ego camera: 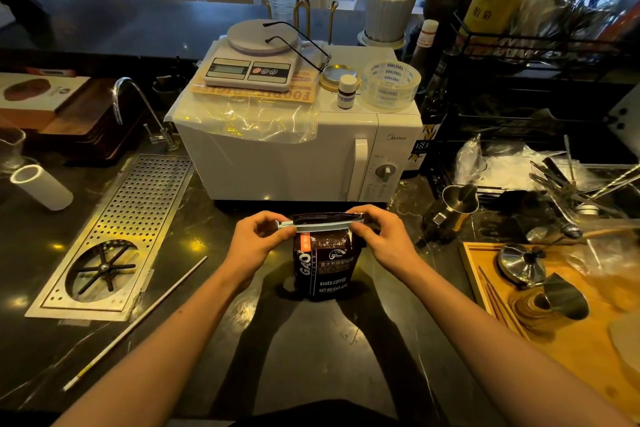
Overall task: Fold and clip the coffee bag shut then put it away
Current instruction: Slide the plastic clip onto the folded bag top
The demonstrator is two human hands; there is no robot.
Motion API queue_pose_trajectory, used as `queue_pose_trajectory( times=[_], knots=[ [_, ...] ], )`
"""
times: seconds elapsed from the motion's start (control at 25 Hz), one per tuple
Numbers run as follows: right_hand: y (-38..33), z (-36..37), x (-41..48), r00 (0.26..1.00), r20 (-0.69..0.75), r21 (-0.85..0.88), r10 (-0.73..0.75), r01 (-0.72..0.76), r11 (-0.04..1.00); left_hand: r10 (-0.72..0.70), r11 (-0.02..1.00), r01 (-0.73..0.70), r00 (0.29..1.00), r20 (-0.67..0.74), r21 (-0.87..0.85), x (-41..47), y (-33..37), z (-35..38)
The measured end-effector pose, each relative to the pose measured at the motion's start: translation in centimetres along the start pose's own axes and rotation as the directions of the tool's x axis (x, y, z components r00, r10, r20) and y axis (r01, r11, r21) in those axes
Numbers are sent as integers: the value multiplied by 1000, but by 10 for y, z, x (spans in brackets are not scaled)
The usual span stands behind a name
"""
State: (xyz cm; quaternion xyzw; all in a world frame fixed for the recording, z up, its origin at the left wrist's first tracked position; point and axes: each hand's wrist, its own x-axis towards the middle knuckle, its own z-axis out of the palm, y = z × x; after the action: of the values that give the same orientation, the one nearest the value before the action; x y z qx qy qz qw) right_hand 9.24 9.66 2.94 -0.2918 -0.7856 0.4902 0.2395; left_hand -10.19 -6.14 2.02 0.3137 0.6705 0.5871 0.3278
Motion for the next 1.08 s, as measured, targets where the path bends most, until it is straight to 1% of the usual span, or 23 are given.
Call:
queue_pose_trajectory(
  times=[0.08, 0.2, 0.36, 0.48, 0.68, 0.8, 0.84, 0.92, 1.0, 1.08],
  knots=[
    [1, 0, -1, 1000, -5, 33, 27, -27, 999, -58, 996, 58, 998, 3, -65, 1, 1, 2],
    [2, 3, -2, 998, -13, 85, 58, -57, 995, -57, 996, 59, 998, 31, -73, 6, 1, -2],
    [3, 2, -2, 998, -5, 103, 59, -58, 993, -55, 996, 61, 994, 91, -66, 6, -2, -7],
    [3, 2, -4, 998, 6, 107, 65, -66, 992, -71, 991, 86, 987, 142, -99, 8, -3, -10],
    [3, 2, -3, 997, 7, 126, 71, -71, 989, -135, 974, 164, 975, 177, -160, 10, -2, -9],
    [0, 2, -6, 997, 6, 152, 79, -79, 985, -152, 960, 186, 974, 167, -207, 5, 1, -4],
    [-1, 2, -7, 997, 8, 160, 76, -77, 984, -143, 967, 170, 978, 149, -190, 3, 3, -2],
    [-4, 0, -9, 998, 23, 159, 60, -63, 985, -70, 996, 75, 992, 106, -47, 1, 7, 1],
    [-7, -2, -8, 998, 44, 128, 40, -45, 991, 72, 985, -85, 993, 92, 148, 1, 12, 6],
    [-9, -3, -7, 999, 51, 77, 19, -23, 997, 206, 939, -220, 975, 77, 266, 3, 17, 11]
  ],
)
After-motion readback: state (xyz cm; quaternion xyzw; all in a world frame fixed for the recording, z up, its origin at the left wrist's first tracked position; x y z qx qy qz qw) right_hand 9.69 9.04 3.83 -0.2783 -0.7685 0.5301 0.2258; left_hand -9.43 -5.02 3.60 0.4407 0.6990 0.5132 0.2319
